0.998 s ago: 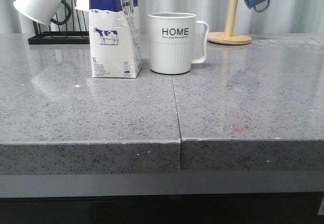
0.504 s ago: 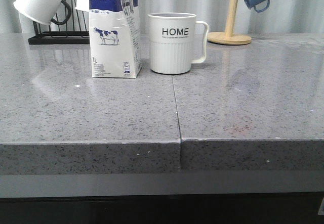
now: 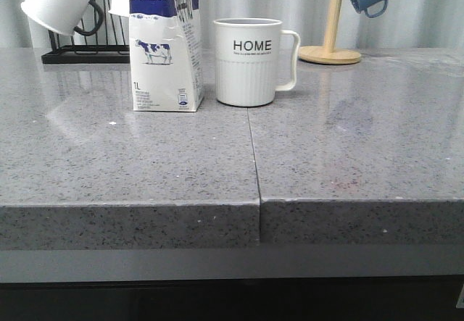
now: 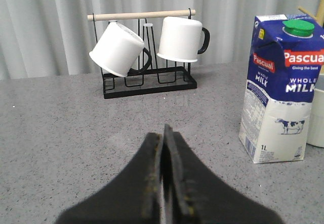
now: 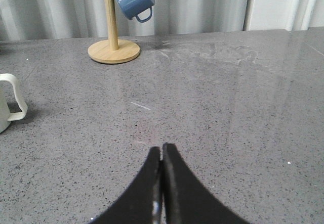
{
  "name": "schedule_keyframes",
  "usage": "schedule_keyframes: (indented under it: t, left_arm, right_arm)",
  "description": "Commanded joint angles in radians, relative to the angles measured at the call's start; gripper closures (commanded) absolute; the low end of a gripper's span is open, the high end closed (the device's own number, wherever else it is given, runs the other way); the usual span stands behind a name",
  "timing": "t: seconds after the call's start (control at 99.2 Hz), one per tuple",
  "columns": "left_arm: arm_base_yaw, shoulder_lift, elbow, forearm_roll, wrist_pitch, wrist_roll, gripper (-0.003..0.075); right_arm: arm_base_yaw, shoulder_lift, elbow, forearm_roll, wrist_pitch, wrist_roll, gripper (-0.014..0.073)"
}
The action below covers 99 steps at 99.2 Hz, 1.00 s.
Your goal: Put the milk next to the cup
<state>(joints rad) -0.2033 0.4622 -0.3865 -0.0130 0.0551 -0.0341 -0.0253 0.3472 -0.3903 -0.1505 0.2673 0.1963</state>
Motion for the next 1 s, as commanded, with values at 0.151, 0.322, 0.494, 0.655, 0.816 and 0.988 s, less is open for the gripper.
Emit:
schedule_keyframes:
  t: [0.151,0.322,0.494,0.655,0.816,0.988]
  left_arm:
    - [0.041,-0.197,0.138,0.013,-0.082,-0.009,0.0741]
    - [0.086,-0.338,0.253,0.026,-0.082,-0.009,0.0741]
    - [0.091,-0.466,0.345,0.049,-0.082,-0.009,0.0741]
    - [0.093,-0.5,0.412,0.075,-0.118,-0.012,0.0741]
    - [0.095,-0.5,0.43,0.089,-0.124,-0.012,0.0741]
    - [0.095,-0.5,0.43,0.079,-0.124,-0.012,0.0741]
  right_arm:
    - [0.0,0.005,-0.028,-0.01,-0.068,-0.003,0.0713]
    - [0.0,0.005,-0.028,-0.01,-0.068,-0.003,0.0713]
    - [0.0,0.005,-0.028,-0.01,-0.068,-0.003,0.0713]
    - [0.0,0.006,-0.028,-0.01,-0.069,-0.003,0.0713]
    - [0.0,0.006,-0.028,-0.01,-0.068,-0.003,0.0713]
    - [0.0,0.006,-0.028,-0.01,-0.068,-0.003,0.0713]
